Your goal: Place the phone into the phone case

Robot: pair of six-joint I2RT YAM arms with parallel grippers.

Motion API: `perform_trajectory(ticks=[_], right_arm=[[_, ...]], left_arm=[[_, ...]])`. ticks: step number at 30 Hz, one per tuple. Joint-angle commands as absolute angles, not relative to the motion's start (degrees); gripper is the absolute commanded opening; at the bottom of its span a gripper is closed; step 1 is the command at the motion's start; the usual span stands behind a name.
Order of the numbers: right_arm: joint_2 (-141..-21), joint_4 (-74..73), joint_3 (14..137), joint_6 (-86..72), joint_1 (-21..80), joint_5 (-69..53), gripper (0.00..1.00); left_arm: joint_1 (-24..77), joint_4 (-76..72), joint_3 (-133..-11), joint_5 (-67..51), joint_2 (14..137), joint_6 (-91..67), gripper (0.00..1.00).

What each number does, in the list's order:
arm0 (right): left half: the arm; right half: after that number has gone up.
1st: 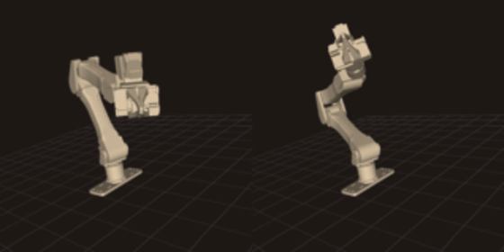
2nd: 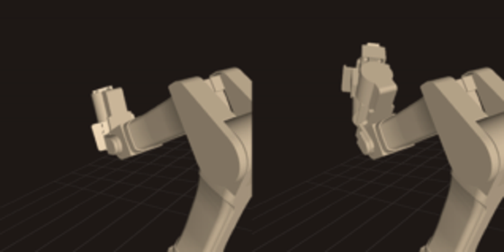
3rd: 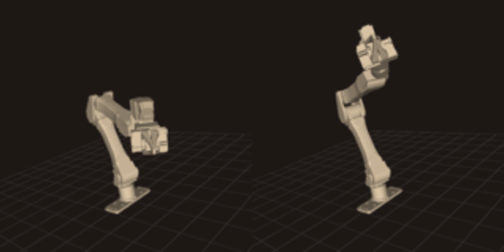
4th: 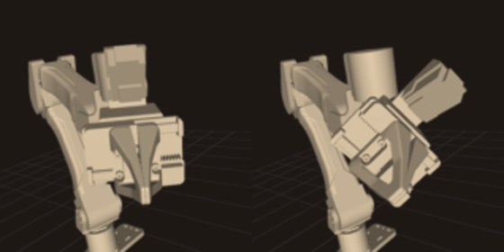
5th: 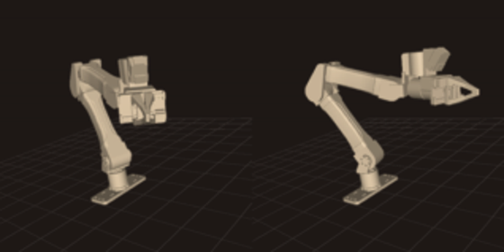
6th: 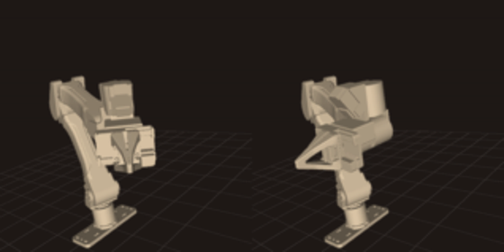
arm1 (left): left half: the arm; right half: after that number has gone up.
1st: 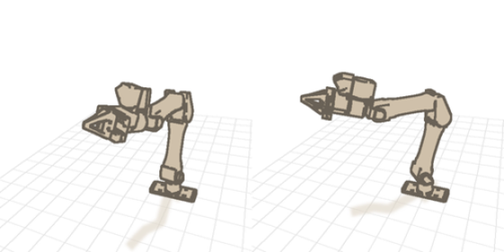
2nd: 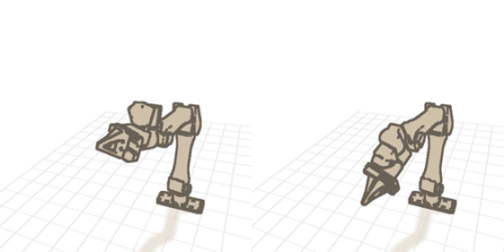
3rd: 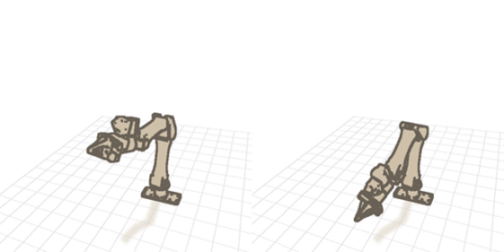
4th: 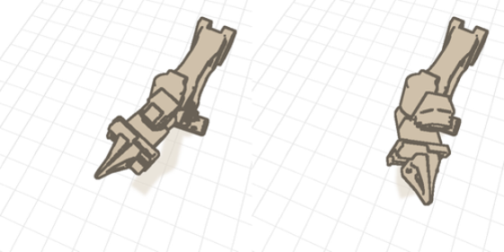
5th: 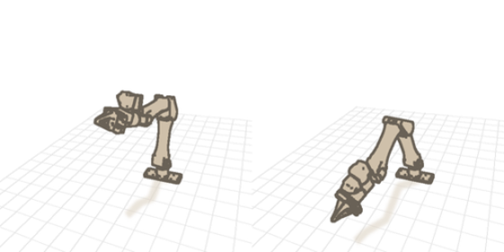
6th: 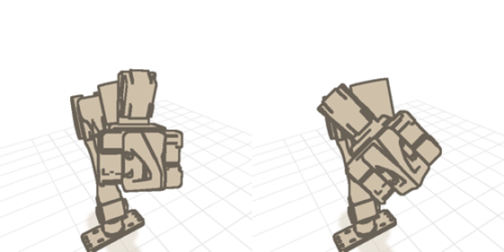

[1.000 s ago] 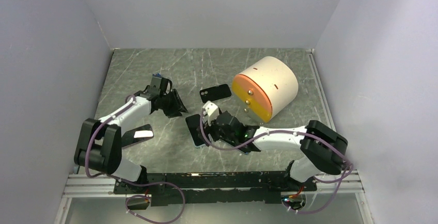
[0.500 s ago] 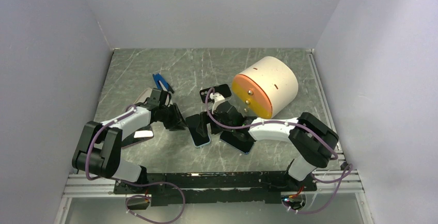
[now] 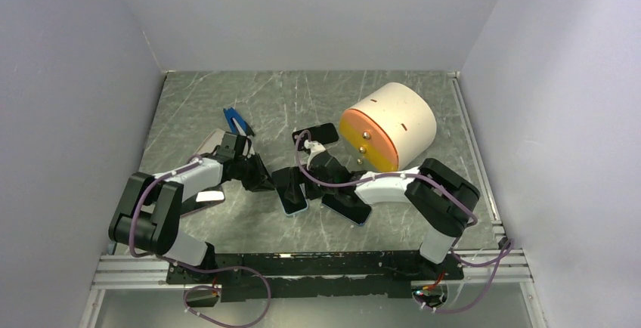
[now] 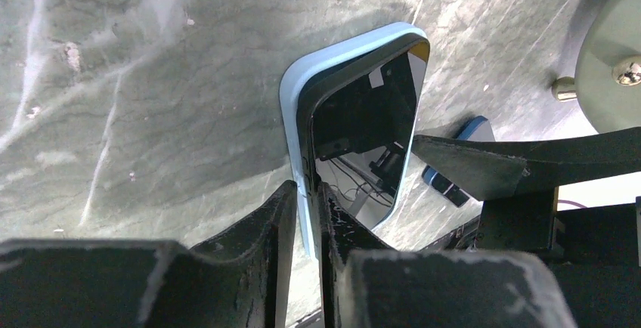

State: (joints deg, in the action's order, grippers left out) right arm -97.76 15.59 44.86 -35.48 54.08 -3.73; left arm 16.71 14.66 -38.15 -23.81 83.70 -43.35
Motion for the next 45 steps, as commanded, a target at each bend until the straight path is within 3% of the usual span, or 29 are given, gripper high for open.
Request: perform_trajectory(ticks=[1,10,18,36,45], right_arm=[[-99.1,16.8,47.5,-37.0,53.9,-4.7,0.85],[-101.6,13.9,51.3,-38.5,53.8,-5.8,0.84],[-100.7,18.4,51.5,-43.4,53.3,-11.2,0.84],[-98.3,31.9,46.7,-53.2,51.6,-17.2,0.79],[-99.8,31.3,47.6,-53.1,51.6,-18.6,0.69]], left_arm=[[17.1,12.1,-37.5,-25.4,85.0,-43.8,0.21],[17.3,11.5,-36.2,-26.9,85.8,-44.7,0.11],[17.3,9.7,-34.9,-30.0,85.5,-46.4,0.09],[17.3,12.6,-33.3,-28.7,81.5,-45.7,0.17],[17.3,12.9,-32.8,-28.2,80.3,-45.4,0.15]])
